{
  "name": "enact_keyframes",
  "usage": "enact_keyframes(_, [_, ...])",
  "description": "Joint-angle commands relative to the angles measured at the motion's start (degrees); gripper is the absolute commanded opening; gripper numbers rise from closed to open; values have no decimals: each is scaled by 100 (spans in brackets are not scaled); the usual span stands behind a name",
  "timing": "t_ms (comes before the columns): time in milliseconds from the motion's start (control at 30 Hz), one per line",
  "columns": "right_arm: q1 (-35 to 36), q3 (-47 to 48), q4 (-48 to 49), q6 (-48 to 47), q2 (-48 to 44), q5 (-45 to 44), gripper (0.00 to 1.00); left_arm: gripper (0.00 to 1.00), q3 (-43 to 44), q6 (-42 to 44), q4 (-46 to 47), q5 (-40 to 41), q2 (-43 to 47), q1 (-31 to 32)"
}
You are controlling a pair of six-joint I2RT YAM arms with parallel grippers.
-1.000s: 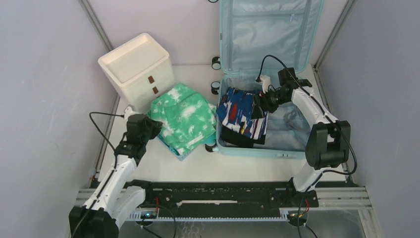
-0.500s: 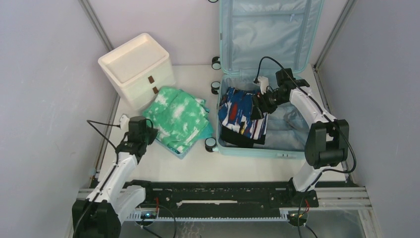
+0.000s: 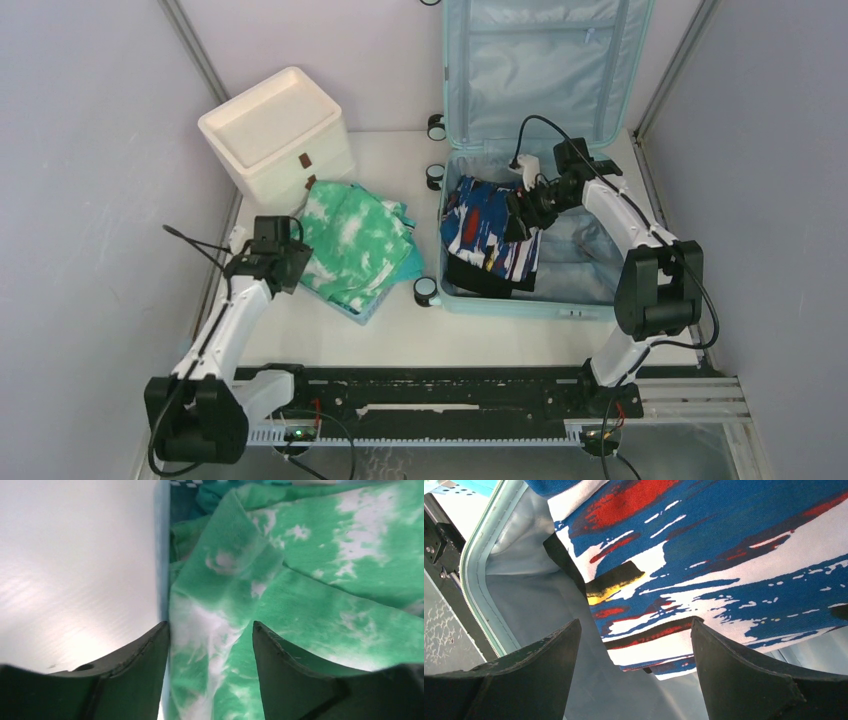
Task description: Open, take out, and arrange the luggage
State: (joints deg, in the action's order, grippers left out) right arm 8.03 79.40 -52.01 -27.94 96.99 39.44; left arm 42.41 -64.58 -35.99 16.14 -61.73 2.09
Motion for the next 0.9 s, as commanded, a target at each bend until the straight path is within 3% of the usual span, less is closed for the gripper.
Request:
enact_keyframes(0, [88,119,115,35,-109,35,88,66,599,457,-1031,696,662,-96])
enact_keyframes(133, [117,151,103,25,-105,80,88,66,622,1147,-319,111,1220,-103])
enact_keyframes(233, [128,162,97,5,-90,105,88,60,349,1708,913,-1121,1503,-103])
enact_keyframes(367, [128,155,94,0,-61,124,88,43,-20,1476,2567,-2631,1288,-91])
enact_keyframes(433, [135,160,95,5,-41,138,88,39,-130,1188,3146,-2958,975,-10])
enact_keyframes(533, [137,156,103,4,-14,143,88,36,-241,914,3825,-2970,454,338])
enact_keyframes(867, [129,155,108,-29,-14,122,88,27,-515,990,4028,-1979,-1568,616])
